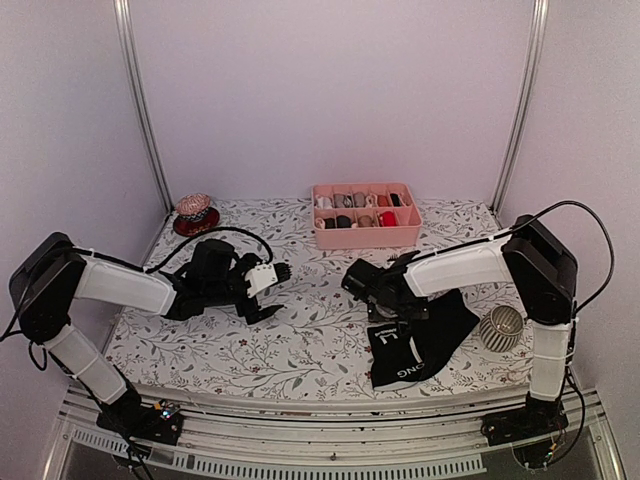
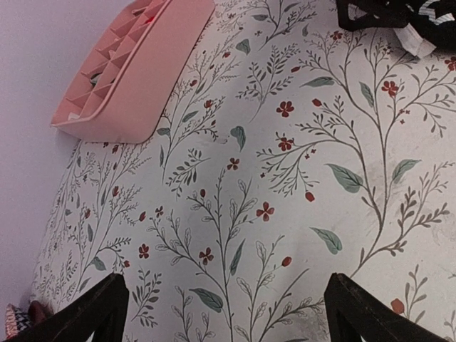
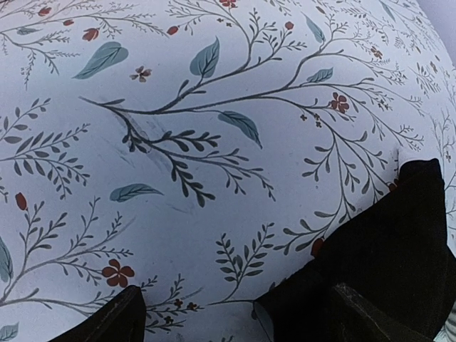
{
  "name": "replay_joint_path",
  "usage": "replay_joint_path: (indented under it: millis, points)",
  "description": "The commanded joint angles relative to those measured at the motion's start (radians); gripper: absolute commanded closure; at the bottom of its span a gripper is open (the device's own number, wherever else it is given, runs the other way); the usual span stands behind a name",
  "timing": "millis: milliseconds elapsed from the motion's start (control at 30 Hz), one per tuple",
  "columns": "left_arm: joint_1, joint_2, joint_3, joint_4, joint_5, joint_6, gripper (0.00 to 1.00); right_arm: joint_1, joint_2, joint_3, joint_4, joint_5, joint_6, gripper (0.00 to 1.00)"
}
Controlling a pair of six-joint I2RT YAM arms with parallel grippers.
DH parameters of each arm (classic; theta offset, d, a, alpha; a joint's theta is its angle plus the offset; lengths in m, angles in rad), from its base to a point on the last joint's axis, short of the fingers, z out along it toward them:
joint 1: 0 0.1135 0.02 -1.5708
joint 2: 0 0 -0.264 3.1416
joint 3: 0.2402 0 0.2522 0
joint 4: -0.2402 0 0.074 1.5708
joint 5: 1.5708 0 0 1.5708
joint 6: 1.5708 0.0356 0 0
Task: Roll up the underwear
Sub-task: Move the underwear to the center of the board.
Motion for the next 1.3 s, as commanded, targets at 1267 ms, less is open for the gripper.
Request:
replay_joint_path:
  millis: [1267]
  points:
    - [-0.013,0.029,0.014,-0.005,-0.02,0.03,0.01,-0.026,0.228,0.052,-0.529,0.265,0.771,0.26]
